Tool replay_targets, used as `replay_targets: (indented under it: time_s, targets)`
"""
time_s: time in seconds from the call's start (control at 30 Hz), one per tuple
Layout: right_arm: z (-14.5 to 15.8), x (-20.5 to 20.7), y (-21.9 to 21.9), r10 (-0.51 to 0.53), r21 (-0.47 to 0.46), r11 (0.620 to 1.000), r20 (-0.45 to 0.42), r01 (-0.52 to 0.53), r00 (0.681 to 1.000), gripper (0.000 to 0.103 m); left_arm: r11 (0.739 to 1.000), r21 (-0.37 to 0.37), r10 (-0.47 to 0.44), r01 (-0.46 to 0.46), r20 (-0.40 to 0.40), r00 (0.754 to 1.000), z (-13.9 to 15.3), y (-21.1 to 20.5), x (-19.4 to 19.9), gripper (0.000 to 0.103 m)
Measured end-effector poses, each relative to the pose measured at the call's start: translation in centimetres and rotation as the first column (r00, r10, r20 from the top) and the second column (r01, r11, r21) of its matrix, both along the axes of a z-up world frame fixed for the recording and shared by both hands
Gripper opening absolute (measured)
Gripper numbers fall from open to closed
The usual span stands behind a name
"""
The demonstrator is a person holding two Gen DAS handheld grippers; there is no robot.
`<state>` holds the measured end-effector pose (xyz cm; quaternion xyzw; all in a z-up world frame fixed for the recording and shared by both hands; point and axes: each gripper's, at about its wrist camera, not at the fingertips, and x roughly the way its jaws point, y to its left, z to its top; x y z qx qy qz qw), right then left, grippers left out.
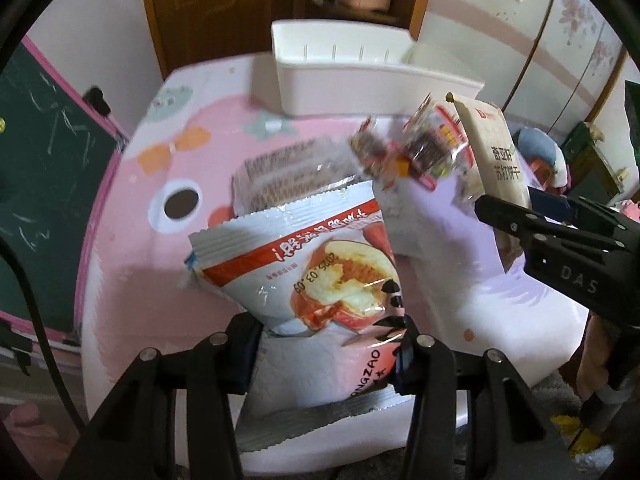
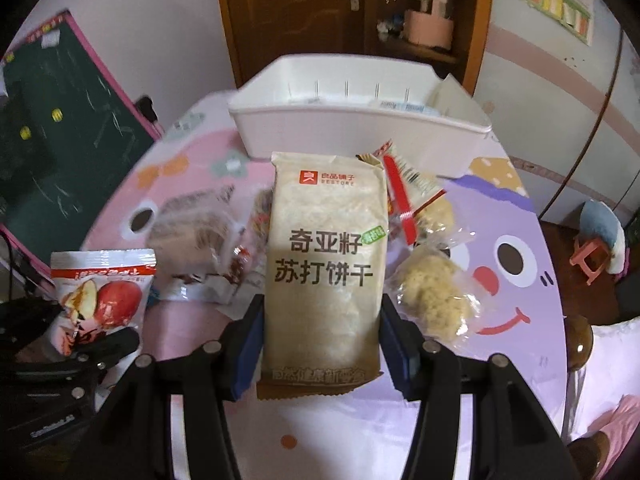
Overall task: Organize snacks
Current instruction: 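Lift both bags over the white basket and release them inside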
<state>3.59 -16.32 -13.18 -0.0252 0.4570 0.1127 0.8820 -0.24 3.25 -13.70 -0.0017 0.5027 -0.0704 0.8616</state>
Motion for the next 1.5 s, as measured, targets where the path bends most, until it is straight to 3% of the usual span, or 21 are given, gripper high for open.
replay_targets:
  time_s: [0.37, 0.57, 0.8, 1.03, 1.13, 1.27, 1.5]
  targets:
    - [5.2, -2.8, -0.9, 0.014, 0.063, 0.998, 0.111, -0.021, 0.994, 0.054, 0.998, 0.056, -0.008, 0.002, 0.115, 0.993, 5.6, -1.2, -0.3, 0.047]
    - [8.4, -2.8, -1.3, 0.029, 0.073, 0.996, 0.182, -0.043, 0.983, 0.054, 0.997, 0.073, 0.023, -0.038, 0.208, 0.978, 11.0, -0.8, 1.9, 0.047]
    - [13.4, 0.5, -3.0, 0.019, 0.066, 0.997, 0.239, -0.036, 0.971, 0.054, 0.995, 0.095, 0.006, -0.036, 0.297, 0.955, 17.9, -1.2, 6.2, 0.047]
    - [19.4, 5.6, -5.5, -0.070, 0.099, 0.994, 0.301, 0.042, 0.951, 0.054, 0.990, 0.139, -0.034, -0.016, 0.355, 0.934, 23.0, -2.8, 11.3, 0.047]
    - [21.3, 8.1, -5.8, -0.088, 0.103, 0.993, 0.325, 0.057, 0.941, 0.054, 0.985, 0.171, -0.039, -0.027, 0.374, 0.926, 24.2, -3.5, 13.9, 0.047]
    - [22.6, 11.5, -5.4, -0.094, 0.107, 0.992, 0.325, 0.062, 0.941, 0.054, 0.987, 0.161, -0.038, -0.021, 0.356, 0.934, 24.6, -4.3, 17.9, 0.047]
    - [21.0, 17.8, -3.9, -0.100, 0.071, 0.994, 0.271, 0.084, 0.957, 0.054, 0.989, 0.145, -0.015, -0.028, 0.291, 0.957, 21.5, -6.1, 25.9, 0.047]
